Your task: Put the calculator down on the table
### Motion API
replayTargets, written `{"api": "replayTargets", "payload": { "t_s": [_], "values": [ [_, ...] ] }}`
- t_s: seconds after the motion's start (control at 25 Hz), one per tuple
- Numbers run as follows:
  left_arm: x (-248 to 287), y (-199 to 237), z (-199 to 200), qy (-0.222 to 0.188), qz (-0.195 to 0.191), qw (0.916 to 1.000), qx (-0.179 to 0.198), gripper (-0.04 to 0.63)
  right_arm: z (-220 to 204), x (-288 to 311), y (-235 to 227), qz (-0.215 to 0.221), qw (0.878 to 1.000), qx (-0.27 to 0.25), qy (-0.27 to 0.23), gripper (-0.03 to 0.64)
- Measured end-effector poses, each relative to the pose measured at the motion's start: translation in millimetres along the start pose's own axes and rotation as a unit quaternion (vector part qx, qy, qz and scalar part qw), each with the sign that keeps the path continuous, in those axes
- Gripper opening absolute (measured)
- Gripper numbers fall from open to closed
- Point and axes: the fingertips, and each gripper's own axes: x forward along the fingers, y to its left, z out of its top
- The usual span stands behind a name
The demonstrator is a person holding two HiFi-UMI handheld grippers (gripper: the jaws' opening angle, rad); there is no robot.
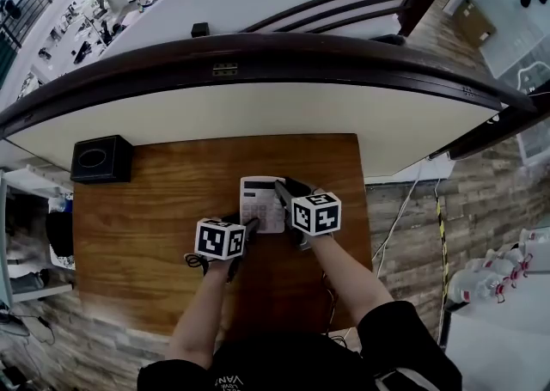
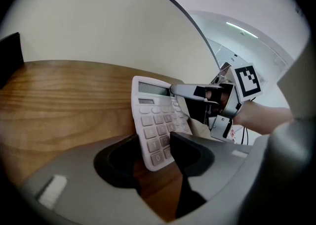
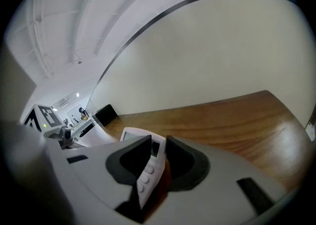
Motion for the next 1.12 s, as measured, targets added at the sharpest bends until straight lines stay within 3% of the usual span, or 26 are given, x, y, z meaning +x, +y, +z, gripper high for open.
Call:
{"api": "replayTargets", "payload": {
  "t_s": [0.28, 0.48, 0.64, 1.12],
  "values": [
    [0.8, 0.4, 0.0, -0.011, -0.002, 0.9999, -0.012, 0.193, -0.9, 1.2, -0.9, -0.015, 1.0, 0.003, -0.008, 0.071],
    [0.3, -3.5, 2.7, -0.041, -0.006, 0.9987, -0.028, 0.245, -0.6, 3.5, -2.0, -0.025, 1.0, 0.006, -0.012, 0.069],
    [-4.1, 1.1, -1.8, -0.054, 0.014, 0.998, -0.031, 0.28, -2.1, 3.1, -0.5, -0.031, 0.999, 0.004, -0.015, 0.069],
    [-44.6, 3.7, 1.7, -0.11, 0.018, 0.9937, -0.007, 0.302, 0.4, -20.8, 3.2, -0.074, 0.996, 0.015, -0.041, 0.071]
  ]
}}
